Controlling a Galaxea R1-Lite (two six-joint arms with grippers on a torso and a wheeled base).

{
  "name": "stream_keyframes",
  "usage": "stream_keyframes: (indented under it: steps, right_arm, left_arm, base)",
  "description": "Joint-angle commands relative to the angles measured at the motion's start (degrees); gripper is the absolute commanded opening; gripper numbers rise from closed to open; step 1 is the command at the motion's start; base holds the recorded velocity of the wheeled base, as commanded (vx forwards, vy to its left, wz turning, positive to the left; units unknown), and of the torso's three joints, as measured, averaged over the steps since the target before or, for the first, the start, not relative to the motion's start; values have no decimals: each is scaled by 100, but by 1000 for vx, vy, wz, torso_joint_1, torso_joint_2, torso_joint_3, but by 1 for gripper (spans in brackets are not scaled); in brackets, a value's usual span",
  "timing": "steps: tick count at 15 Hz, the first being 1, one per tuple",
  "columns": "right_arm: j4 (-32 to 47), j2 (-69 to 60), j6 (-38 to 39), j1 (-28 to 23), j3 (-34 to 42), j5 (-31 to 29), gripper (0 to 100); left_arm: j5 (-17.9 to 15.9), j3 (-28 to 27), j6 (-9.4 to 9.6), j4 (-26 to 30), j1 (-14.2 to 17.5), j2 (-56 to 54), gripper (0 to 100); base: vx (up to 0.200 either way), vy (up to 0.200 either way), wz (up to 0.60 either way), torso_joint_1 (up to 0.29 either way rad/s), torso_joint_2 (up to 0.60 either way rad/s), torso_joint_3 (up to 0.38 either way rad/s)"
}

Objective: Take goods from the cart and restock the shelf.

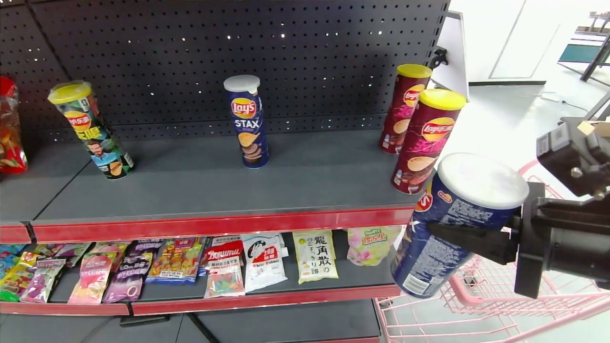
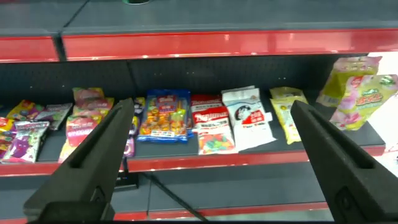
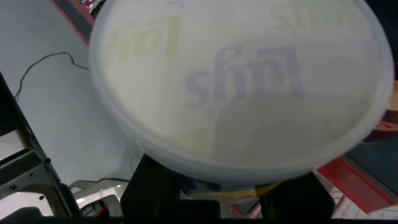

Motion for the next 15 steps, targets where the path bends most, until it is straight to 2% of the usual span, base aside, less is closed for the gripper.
stream_keyframes:
  steps: [1,5,8,12,15]
  right_arm:
    - [-144,61,14,10,5,10,0]
    - [-162,87,5,19,14,511,0]
    - [-162,61,5,45,23,511,0]
    - [-162,52,14,45,14,511,0]
    - [-162,52,14,45,23,511,0]
  left_arm:
    - [7,0,-3,-1,1,7,100]
    - [7,0,-3,-1,1,7,100]
    - [7,0,-3,-1,1,7,100]
    - [7,0,5,-1,1,7,100]
    - [7,0,5,-1,1,7,100]
  base:
    - [0,200,0,2,-2,2]
    - [0,200,0,2,0,5]
    - [0,200,0,1,1,-2]
    - [0,0,0,0,0,0]
    - [200,0,0,-1,-1,4]
